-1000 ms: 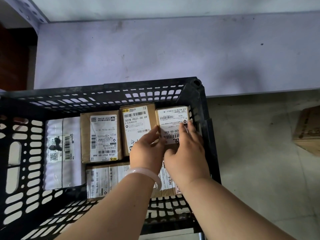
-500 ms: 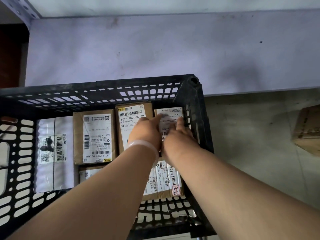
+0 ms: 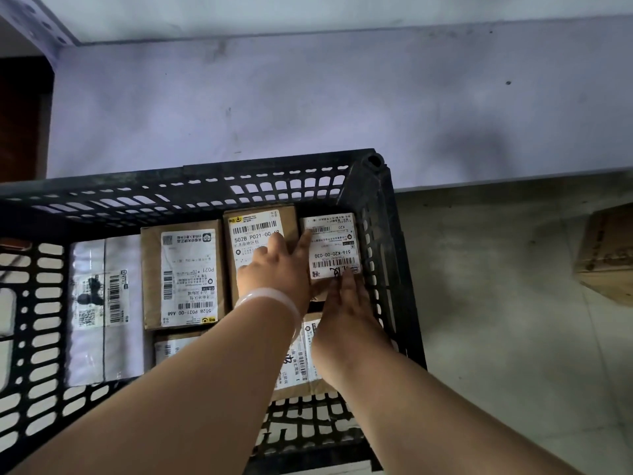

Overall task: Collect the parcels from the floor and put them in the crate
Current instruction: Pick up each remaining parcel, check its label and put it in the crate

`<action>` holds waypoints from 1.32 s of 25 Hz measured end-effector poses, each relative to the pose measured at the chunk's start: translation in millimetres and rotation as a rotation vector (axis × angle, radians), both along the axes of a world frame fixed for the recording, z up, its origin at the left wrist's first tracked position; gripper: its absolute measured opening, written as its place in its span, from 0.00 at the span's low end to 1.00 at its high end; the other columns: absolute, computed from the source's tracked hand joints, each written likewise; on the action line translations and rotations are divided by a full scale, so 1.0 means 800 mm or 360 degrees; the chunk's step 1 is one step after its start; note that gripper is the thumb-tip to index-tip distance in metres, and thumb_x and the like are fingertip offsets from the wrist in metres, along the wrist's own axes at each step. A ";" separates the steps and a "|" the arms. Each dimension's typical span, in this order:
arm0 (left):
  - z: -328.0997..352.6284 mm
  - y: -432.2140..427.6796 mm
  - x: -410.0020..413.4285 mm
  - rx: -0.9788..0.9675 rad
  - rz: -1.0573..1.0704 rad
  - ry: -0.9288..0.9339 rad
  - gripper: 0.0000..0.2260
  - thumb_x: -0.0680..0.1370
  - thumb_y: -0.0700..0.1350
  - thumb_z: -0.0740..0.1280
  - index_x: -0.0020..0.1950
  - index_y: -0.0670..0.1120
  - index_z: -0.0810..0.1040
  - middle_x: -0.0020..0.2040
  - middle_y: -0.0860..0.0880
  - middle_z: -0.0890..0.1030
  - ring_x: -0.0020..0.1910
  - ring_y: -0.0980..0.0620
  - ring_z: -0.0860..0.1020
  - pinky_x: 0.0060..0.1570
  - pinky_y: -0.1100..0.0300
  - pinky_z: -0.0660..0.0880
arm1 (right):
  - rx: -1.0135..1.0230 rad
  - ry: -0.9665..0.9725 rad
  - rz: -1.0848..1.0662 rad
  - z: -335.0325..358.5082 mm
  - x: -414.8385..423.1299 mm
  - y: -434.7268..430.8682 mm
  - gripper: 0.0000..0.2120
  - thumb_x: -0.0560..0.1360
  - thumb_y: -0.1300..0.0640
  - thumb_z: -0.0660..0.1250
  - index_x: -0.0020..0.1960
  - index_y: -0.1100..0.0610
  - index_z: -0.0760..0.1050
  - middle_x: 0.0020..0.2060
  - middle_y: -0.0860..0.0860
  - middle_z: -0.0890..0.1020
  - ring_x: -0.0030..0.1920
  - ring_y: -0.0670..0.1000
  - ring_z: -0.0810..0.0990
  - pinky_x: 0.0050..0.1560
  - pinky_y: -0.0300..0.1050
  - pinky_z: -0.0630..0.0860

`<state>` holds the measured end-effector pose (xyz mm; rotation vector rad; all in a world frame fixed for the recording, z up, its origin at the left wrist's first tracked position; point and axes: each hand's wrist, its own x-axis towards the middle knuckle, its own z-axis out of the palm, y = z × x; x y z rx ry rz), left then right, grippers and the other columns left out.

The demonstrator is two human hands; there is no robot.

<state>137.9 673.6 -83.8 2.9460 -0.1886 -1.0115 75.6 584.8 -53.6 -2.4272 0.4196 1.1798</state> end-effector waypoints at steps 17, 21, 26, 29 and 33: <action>0.351 -0.003 -0.075 -0.0210 -0.0051 -0.0368 0.28 0.78 0.60 0.55 0.76 0.61 0.48 0.76 0.54 0.57 0.73 0.48 0.60 0.69 0.50 0.64 | -0.0197 -0.0802 -0.0003 0.325 -0.072 -0.161 0.34 0.75 0.42 0.62 0.77 0.45 0.51 0.77 0.50 0.56 0.75 0.53 0.58 0.72 0.48 0.59; 0.473 -0.062 -0.063 -0.0480 -0.0092 -0.0382 0.28 0.78 0.57 0.59 0.76 0.61 0.53 0.73 0.57 0.61 0.71 0.50 0.63 0.68 0.55 0.66 | -0.0401 -0.0837 -0.0210 0.443 -0.109 -0.238 0.35 0.73 0.44 0.67 0.76 0.47 0.58 0.74 0.54 0.65 0.72 0.56 0.66 0.69 0.51 0.65; 0.622 -0.171 -0.085 -0.0880 -0.0335 -0.0296 0.25 0.78 0.52 0.62 0.75 0.58 0.60 0.69 0.54 0.69 0.66 0.49 0.69 0.64 0.57 0.67 | -0.0567 -0.0950 -0.0689 0.589 -0.245 -0.328 0.33 0.71 0.46 0.66 0.74 0.50 0.63 0.69 0.52 0.72 0.69 0.53 0.71 0.68 0.48 0.68; 0.697 -0.237 -0.110 -0.1055 -0.0463 -0.0268 0.25 0.78 0.48 0.64 0.74 0.57 0.63 0.70 0.51 0.68 0.67 0.48 0.68 0.66 0.57 0.65 | -0.0707 -0.0909 -0.0958 0.656 -0.323 -0.357 0.31 0.76 0.41 0.58 0.77 0.45 0.54 0.75 0.44 0.62 0.74 0.47 0.62 0.70 0.41 0.60; 0.811 -0.327 -0.170 -0.1209 -0.0825 -0.0258 0.24 0.78 0.49 0.62 0.74 0.58 0.62 0.70 0.51 0.67 0.68 0.47 0.66 0.65 0.57 0.64 | -0.0946 -0.1004 -0.1288 0.768 -0.410 -0.385 0.31 0.77 0.43 0.60 0.76 0.44 0.53 0.75 0.43 0.61 0.74 0.46 0.60 0.70 0.42 0.61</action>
